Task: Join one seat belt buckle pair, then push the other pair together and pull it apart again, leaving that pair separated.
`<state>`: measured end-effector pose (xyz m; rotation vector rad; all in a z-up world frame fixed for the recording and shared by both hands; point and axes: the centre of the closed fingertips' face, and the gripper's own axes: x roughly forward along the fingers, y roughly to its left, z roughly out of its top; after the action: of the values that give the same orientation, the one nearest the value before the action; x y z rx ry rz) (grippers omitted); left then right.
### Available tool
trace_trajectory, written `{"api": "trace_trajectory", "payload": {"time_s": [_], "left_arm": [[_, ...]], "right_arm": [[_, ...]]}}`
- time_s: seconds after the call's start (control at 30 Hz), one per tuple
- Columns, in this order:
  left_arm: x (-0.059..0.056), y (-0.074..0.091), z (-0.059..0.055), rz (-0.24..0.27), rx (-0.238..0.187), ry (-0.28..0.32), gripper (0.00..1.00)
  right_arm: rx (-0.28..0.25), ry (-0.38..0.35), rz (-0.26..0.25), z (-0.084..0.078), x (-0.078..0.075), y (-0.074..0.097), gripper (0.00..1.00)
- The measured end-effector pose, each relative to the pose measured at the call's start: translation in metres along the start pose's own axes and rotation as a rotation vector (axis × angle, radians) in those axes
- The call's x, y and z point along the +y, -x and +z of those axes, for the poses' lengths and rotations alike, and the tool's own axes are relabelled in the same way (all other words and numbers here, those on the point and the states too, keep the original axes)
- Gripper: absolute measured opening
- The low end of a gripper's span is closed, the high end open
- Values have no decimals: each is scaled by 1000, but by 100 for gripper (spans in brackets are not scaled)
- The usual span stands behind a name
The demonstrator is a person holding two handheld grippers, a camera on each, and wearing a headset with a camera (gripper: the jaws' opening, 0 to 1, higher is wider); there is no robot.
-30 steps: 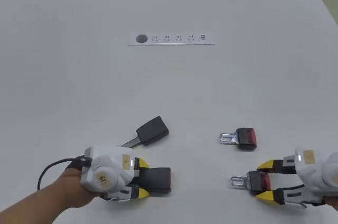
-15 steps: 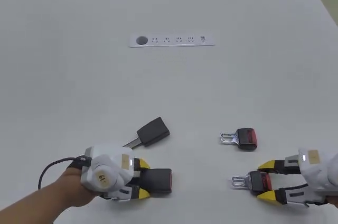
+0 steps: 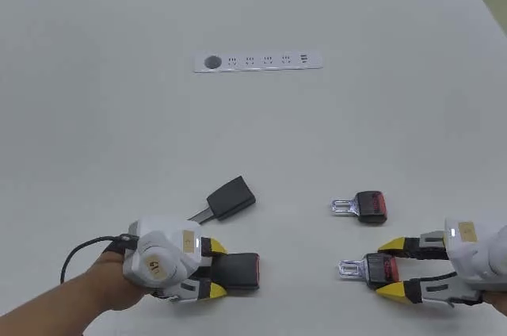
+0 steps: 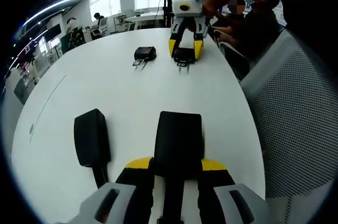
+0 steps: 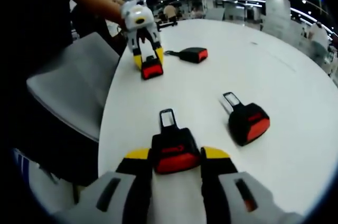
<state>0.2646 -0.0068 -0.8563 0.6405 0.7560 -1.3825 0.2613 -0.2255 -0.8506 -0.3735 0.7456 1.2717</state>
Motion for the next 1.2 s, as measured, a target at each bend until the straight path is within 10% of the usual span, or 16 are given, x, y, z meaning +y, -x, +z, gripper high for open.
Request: {"api": "trace_trajectory", "payload": {"time_s": [1.2], "left_arm": [[1, 0, 1, -3, 25, 12, 33]], "right_arm": [[-149, -6, 69, 73, 33, -72, 36]]}}
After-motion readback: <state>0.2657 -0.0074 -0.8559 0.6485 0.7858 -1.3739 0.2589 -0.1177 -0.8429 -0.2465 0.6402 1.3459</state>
